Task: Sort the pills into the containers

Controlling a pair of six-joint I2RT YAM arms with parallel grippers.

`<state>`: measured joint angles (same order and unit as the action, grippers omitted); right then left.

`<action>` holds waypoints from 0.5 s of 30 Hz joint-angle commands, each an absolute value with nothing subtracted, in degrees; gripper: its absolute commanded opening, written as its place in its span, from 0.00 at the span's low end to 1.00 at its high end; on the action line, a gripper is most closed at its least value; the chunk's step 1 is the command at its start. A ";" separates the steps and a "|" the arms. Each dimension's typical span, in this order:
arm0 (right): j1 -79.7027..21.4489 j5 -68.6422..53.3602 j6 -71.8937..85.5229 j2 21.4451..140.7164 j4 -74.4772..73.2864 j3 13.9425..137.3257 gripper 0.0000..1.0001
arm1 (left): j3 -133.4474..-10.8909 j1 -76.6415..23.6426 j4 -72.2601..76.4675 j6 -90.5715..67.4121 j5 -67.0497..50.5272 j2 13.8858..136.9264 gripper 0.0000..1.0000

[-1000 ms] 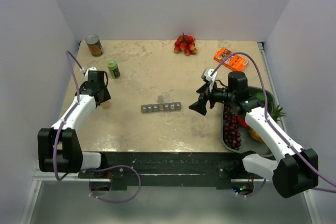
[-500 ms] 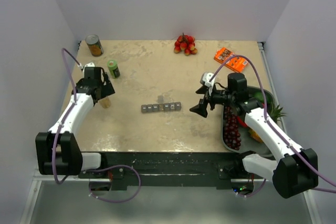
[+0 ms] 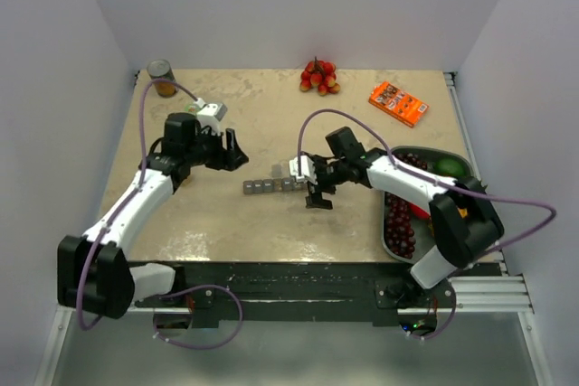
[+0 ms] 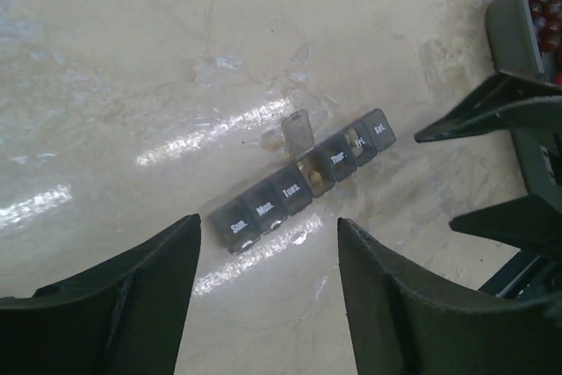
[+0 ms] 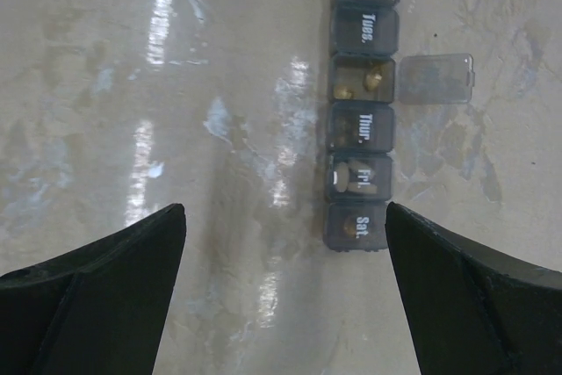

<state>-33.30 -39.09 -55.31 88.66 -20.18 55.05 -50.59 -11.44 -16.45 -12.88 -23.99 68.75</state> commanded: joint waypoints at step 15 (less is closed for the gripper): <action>-35.60 -23.56 -53.00 104.67 -15.82 65.56 0.81 | -61.33 -12.83 1.85 -22.50 -31.55 101.84 0.43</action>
